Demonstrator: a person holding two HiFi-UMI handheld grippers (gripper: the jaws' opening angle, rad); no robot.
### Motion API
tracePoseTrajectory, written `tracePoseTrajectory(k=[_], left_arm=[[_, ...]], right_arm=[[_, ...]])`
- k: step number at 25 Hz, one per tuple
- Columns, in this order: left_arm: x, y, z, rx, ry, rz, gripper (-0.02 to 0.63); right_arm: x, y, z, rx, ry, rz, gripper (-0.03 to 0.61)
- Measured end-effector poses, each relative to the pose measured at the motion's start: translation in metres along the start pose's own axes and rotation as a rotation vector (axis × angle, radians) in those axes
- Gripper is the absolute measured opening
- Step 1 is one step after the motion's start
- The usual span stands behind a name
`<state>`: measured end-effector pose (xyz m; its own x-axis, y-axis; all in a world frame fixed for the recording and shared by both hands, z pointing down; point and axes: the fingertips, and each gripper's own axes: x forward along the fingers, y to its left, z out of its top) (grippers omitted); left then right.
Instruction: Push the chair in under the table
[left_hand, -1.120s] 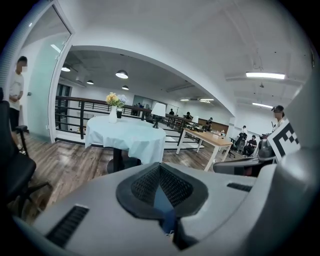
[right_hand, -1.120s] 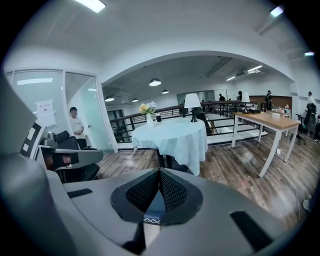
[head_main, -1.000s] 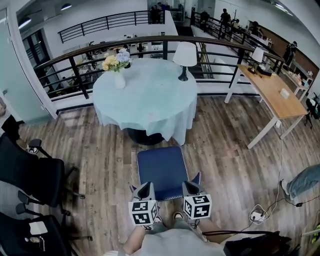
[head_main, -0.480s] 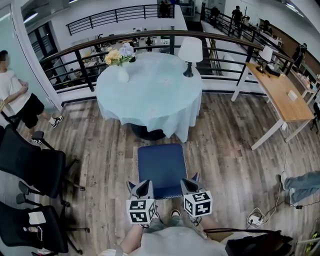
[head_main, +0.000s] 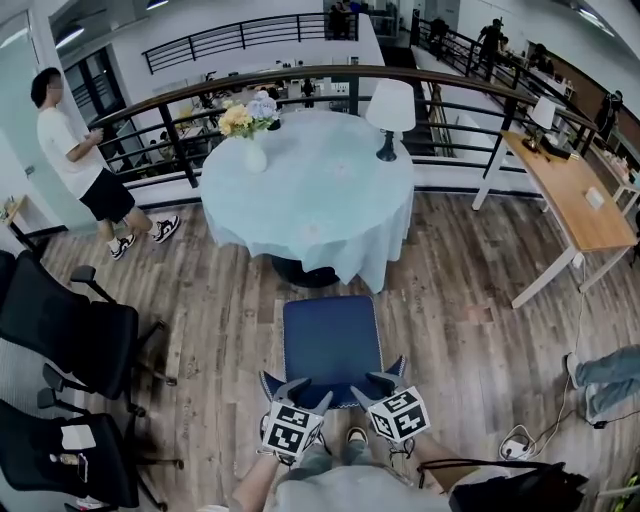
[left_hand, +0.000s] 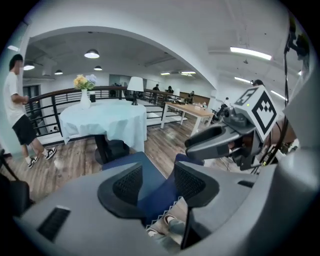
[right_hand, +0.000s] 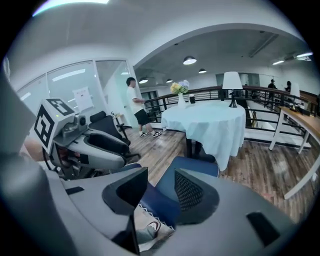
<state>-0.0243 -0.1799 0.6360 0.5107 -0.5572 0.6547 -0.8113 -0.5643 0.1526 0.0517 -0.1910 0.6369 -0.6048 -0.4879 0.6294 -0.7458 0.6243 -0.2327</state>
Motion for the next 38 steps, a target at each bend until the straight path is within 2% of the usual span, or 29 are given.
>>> tracePoseTrajectory(k=[6,8,11,13,16,20,24,30,38], left_arm=[[0.016,-0.014,-0.040,0.164,0.198,-0.084,0.245],[0.020,-0.016,-0.048,0.184,0.227,-0.092,0.249],[0.024,-0.016,-0.052,0.164,0.227,-0.120,0.249],[0.025,-0.019,-0.052,0.180,0.232,-0.171,0.249],[0.023,-0.029,-0.064,0.242,0.287,-0.252,0.249],[0.028,-0.028,-0.072,0.260,0.324,-0.229,0.249],[0.027,-0.023,-0.069,0.207,0.332,-0.208,0.213],[0.030,-0.022,-0.065,0.206,0.338,-0.200,0.213],[0.042,-0.021,-0.056,0.193,0.332,-0.178,0.217]], right_arm=[[0.009,0.011,-0.031,-0.086,0.130,0.075,0.229],[0.011,0.012,-0.041,-0.122,0.168,0.086,0.238],[0.013,0.013,-0.051,-0.162,0.203,0.106,0.239],[0.014,0.015,-0.053,-0.172,0.213,0.132,0.239],[0.014,0.022,-0.060,-0.227,0.253,0.197,0.239],[0.019,0.019,-0.068,-0.324,0.283,0.185,0.239],[0.018,0.019,-0.067,-0.321,0.326,0.157,0.236],[0.020,0.016,-0.066,-0.293,0.337,0.143,0.236],[0.029,0.000,-0.058,-0.310,0.285,0.152,0.236]])
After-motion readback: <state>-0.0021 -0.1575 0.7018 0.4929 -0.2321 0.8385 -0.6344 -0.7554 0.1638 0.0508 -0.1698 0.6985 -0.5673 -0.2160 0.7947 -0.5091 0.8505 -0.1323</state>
